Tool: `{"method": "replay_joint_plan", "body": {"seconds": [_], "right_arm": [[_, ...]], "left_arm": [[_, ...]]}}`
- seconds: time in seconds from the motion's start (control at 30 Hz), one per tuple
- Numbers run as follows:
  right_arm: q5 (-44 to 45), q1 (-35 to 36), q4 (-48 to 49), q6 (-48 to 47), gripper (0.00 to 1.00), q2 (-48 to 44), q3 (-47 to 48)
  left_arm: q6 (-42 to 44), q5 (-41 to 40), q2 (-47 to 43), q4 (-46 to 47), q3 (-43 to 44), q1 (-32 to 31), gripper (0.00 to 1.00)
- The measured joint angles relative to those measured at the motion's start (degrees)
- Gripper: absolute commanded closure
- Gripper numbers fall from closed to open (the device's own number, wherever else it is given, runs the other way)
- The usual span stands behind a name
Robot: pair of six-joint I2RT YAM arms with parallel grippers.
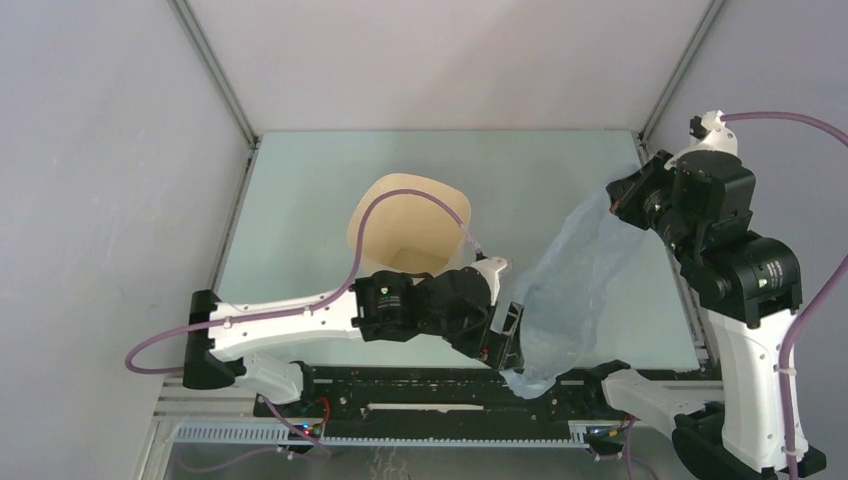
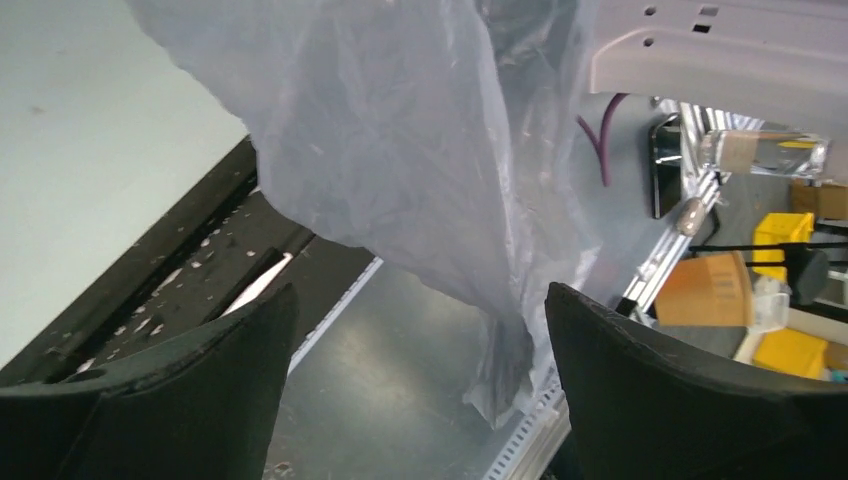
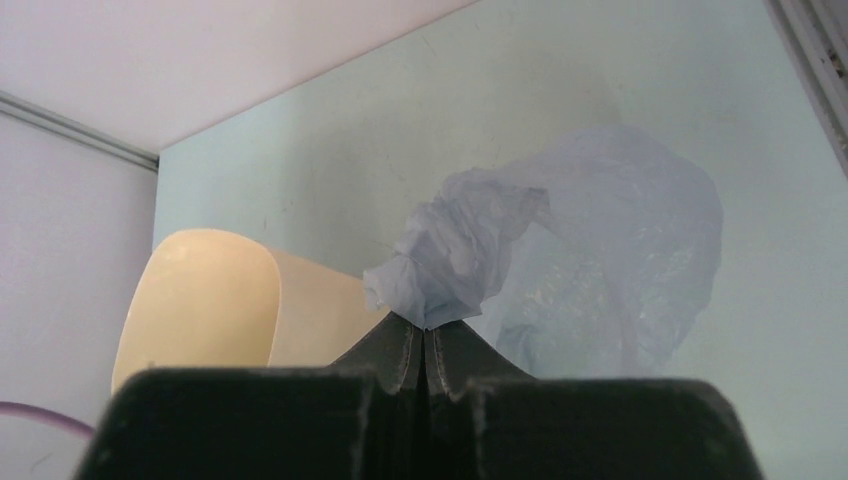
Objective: Put the trash bags into the trash bin
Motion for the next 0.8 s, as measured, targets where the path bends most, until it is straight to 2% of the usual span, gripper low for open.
{"method": "replay_joint_plan", "body": {"seconds": [0.07, 0.1, 0.27, 0.33, 0.47, 0.67, 0.8], "right_arm": [[0.26, 0.0, 0.76, -0.22, 1.0, -0.55, -0.09], [0.42, 0.0, 1.18, -0.42, 1.0, -0.96, -0.11], [0.9, 0.0, 2.01, -1.6, 1.0, -3.48, -0.11], [0.92, 0.0, 1.99, -1.95, 1.0, -4.52, -0.11], [0.87, 0.0, 1.51, -3.8, 1.0, -6.99, 0.02], [-3.87, 0.0, 1.64, -8.7, 1.0, -11.04, 1.95], [-11.76, 0.0, 8.17, -8.09, 1.0, -15.04, 2.4]], "left_arm": [[-0.81, 1.86, 1.22, 1.25, 0.07, 0.0, 0.21], [-1.22, 2.32, 1.66, 1.49, 0.09, 0.0, 0.35], [-2.62, 3.1, 3.06, 0.9, 0.15, -0.02, 0.86], [-1.92, 1.53, 3.06, -0.83, 1.42, 0.17, 0.99], [1.07, -3.32, 3.06, -5.49, 10.14, 1.31, 1.0], [11.04, -10.16, 3.28, -7.23, 34.29, 5.42, 1.0], [18.78, -15.56, 4.02, -6.71, 51.36, 6.88, 1.0]]}}
